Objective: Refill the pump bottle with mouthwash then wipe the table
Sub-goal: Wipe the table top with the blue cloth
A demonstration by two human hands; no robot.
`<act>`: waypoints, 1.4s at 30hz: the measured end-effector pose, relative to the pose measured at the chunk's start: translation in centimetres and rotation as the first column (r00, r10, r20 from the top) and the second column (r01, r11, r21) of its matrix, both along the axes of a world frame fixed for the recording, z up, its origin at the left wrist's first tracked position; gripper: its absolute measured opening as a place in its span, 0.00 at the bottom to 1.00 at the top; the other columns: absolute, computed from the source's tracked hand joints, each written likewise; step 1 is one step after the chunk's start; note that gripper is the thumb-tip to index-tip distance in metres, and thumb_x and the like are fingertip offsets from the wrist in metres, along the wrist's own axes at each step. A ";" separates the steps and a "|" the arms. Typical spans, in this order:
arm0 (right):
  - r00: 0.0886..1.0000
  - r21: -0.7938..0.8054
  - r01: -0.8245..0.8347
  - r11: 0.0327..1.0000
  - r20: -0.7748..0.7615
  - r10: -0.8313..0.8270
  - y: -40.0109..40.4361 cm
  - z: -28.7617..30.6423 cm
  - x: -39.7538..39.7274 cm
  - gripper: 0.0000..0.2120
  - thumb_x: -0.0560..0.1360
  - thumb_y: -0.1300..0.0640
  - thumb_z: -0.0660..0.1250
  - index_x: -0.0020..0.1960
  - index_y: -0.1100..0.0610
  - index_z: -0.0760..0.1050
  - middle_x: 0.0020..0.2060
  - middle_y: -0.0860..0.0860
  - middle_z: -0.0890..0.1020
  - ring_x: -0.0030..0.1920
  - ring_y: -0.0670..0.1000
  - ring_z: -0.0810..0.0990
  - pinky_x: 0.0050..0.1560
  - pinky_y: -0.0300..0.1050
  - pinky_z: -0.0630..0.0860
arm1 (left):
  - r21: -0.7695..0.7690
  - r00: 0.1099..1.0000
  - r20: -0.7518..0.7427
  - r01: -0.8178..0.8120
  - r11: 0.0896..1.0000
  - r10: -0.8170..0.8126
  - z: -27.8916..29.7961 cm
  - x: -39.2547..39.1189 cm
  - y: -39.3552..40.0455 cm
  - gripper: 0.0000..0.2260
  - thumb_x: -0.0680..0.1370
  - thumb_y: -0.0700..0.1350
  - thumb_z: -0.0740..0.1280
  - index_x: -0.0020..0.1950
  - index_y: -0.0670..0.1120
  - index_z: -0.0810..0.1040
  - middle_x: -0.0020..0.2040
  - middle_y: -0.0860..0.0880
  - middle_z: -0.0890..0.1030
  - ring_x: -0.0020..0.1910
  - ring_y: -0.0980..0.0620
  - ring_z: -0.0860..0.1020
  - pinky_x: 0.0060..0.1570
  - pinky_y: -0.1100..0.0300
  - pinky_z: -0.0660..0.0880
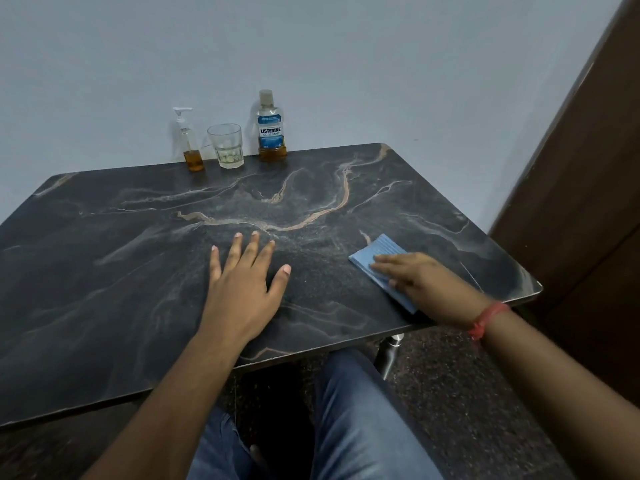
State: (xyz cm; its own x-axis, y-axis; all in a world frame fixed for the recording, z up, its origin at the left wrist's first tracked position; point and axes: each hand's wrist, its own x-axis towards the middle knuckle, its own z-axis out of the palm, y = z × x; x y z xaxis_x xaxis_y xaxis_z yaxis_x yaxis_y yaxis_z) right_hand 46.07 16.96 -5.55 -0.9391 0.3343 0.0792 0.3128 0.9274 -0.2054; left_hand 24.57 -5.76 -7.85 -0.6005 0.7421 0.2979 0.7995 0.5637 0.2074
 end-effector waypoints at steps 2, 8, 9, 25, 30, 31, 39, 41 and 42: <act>0.989 0.118 0.139 0.983 0.039 -0.144 2.5 0.5 -0.1 0.21 0.82 0.49 0.58 0.74 0.44 0.66 0.74 0.45 0.68 0.70 0.53 0.67 0.71 0.48 0.62 | 0.001 1.000 -0.002 0.003 1.000 -0.003 0.0 0.0 0.0 0.31 0.82 0.65 0.45 0.81 0.52 0.60 0.83 0.49 0.56 0.83 0.48 0.46 0.78 0.39 0.38; 0.984 0.154 0.150 0.977 0.072 -0.162 1.7 -0.6 -0.7 0.23 0.82 0.46 0.52 0.76 0.39 0.57 0.74 0.45 0.64 0.74 0.50 0.60 0.72 0.60 0.54 | 0.000 1.000 0.008 -0.003 1.000 0.003 0.1 0.1 0.0 0.31 0.82 0.65 0.44 0.81 0.52 0.59 0.83 0.49 0.55 0.82 0.48 0.45 0.78 0.39 0.39; 0.981 0.119 0.160 0.980 0.087 -0.171 2.5 -0.4 -0.7 0.24 0.82 0.45 0.51 0.78 0.43 0.54 0.76 0.47 0.61 0.76 0.50 0.56 0.75 0.59 0.49 | 0.002 1.000 0.009 0.000 1.000 0.000 0.1 0.1 0.0 0.31 0.82 0.65 0.44 0.81 0.52 0.60 0.83 0.49 0.55 0.82 0.49 0.45 0.78 0.39 0.39; 0.989 0.114 0.135 0.984 0.045 -0.141 4.2 -1.2 -6.0 0.26 0.84 0.50 0.50 0.79 0.59 0.53 0.78 0.58 0.55 0.78 0.57 0.52 0.75 0.47 0.47 | -0.007 1.000 0.000 -0.014 1.000 0.014 0.1 0.1 -0.1 0.31 0.82 0.65 0.44 0.81 0.52 0.60 0.83 0.49 0.54 0.82 0.49 0.44 0.78 0.41 0.36; 0.954 0.110 0.289 0.951 0.057 -0.296 7.1 -0.2 -6.3 0.24 0.84 0.52 0.50 0.77 0.61 0.56 0.77 0.60 0.56 0.77 0.59 0.55 0.75 0.52 0.53 | -0.016 1.000 -0.005 -0.010 1.000 0.010 0.2 0.2 0.2 0.31 0.82 0.65 0.44 0.81 0.52 0.59 0.83 0.49 0.54 0.82 0.48 0.44 0.78 0.41 0.37; 0.940 0.140 0.330 0.934 0.048 -0.339 7.1 -0.1 -6.5 0.24 0.83 0.52 0.50 0.76 0.62 0.57 0.77 0.62 0.57 0.76 0.60 0.57 0.75 0.53 0.55 | -0.016 1.000 -0.007 -0.011 1.000 0.011 0.2 0.2 0.2 0.31 0.82 0.65 0.44 0.81 0.52 0.59 0.83 0.49 0.54 0.82 0.48 0.43 0.78 0.40 0.37; 0.923 0.164 0.364 0.917 0.066 -0.378 8.9 0.4 -7.6 0.24 0.83 0.52 0.54 0.73 0.65 0.61 0.74 0.65 0.61 0.74 0.63 0.61 0.72 0.56 0.61 | -0.020 1.000 0.001 -0.014 1.000 0.014 0.1 0.0 0.3 0.32 0.82 0.65 0.43 0.82 0.52 0.58 0.83 0.49 0.52 0.82 0.48 0.42 0.78 0.41 0.36; 0.931 0.226 0.338 0.914 0.058 -0.359 8.0 0.5 -8.3 0.24 0.82 0.52 0.54 0.72 0.67 0.63 0.74 0.65 0.62 0.74 0.64 0.61 0.72 0.57 0.61 | -0.018 1.000 -0.002 -0.016 1.000 0.016 0.0 0.0 0.2 0.33 0.81 0.66 0.42 0.82 0.53 0.58 0.83 0.50 0.52 0.82 0.48 0.42 0.78 0.41 0.36; 0.967 0.220 0.218 0.951 0.081 -0.241 6.7 0.0 -9.1 0.25 0.82 0.51 0.55 0.73 0.66 0.63 0.74 0.64 0.62 0.75 0.63 0.60 0.73 0.56 0.59 | -0.013 1.000 0.002 -0.016 1.000 0.016 0.0 0.0 0.1 0.33 0.81 0.66 0.41 0.82 0.52 0.58 0.83 0.49 0.52 0.82 0.48 0.42 0.78 0.41 0.36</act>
State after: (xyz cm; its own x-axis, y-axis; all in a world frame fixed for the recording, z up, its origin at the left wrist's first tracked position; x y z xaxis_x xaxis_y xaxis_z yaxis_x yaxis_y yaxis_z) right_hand 36.94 23.67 -5.60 -0.8457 0.5285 0.0746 0.5316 0.8464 0.0300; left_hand 24.58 -5.63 -7.82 -0.6127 0.7364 0.2868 0.7901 0.5789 0.2016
